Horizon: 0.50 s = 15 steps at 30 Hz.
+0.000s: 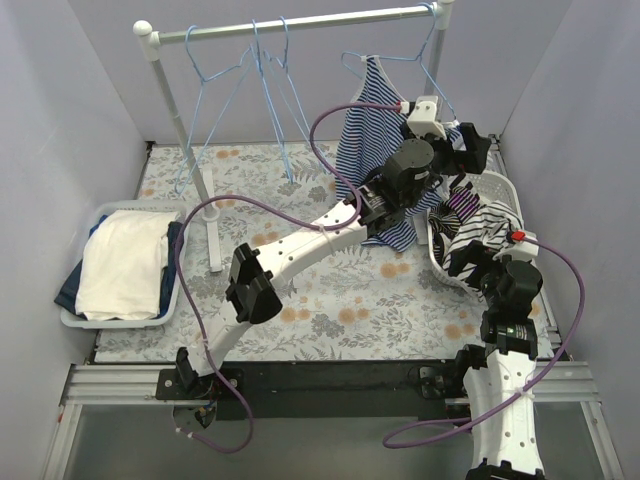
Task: Remove the tank top from the hanger
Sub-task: Place the tank top in the bin, then pick up the hanger.
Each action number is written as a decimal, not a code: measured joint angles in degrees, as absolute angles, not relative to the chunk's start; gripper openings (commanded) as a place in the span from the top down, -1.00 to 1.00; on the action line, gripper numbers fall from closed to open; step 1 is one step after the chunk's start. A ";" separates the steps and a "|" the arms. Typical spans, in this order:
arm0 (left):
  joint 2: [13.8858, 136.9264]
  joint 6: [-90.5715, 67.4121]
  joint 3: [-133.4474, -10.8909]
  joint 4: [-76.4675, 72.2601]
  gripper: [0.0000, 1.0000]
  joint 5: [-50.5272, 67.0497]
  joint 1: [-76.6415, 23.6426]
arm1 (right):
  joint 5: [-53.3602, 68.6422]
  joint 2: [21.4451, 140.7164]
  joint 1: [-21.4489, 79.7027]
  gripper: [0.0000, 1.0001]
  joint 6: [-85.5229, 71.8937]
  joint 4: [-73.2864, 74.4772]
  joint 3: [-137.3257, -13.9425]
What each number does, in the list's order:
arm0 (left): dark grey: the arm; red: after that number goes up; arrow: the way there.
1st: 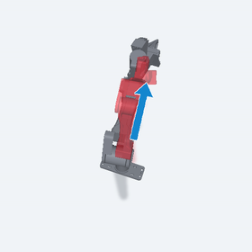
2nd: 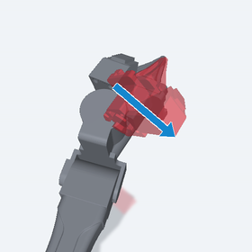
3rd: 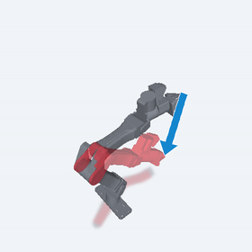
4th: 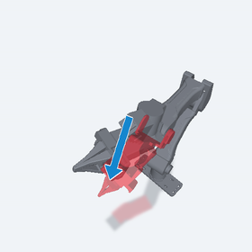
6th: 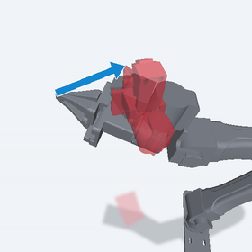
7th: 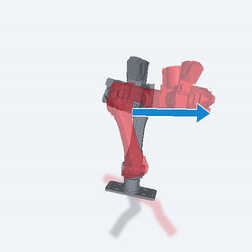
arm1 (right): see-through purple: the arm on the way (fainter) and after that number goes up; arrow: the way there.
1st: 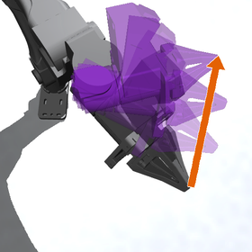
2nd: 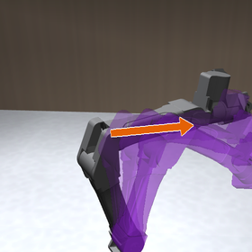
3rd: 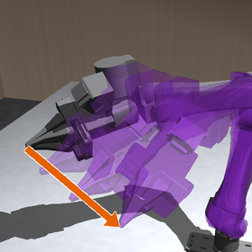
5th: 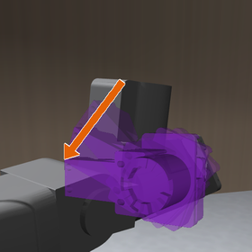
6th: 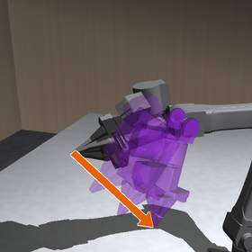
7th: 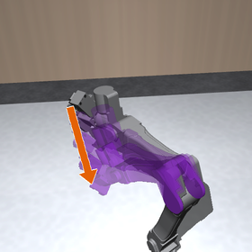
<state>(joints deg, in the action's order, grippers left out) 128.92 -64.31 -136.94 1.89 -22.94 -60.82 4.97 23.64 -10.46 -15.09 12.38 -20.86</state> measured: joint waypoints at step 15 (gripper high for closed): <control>139.41 -61.47 -142.08 -1.80 -0.39 -24.95 -56.12 | 6.66 23.62 -10.46 -0.97 -15.22 12.36 -20.84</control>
<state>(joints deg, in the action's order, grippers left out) 139.41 -61.47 -142.08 -1.80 -24.95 -56.12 6.66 23.62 -10.46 -15.22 12.36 -20.84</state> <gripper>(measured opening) 0.729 0.986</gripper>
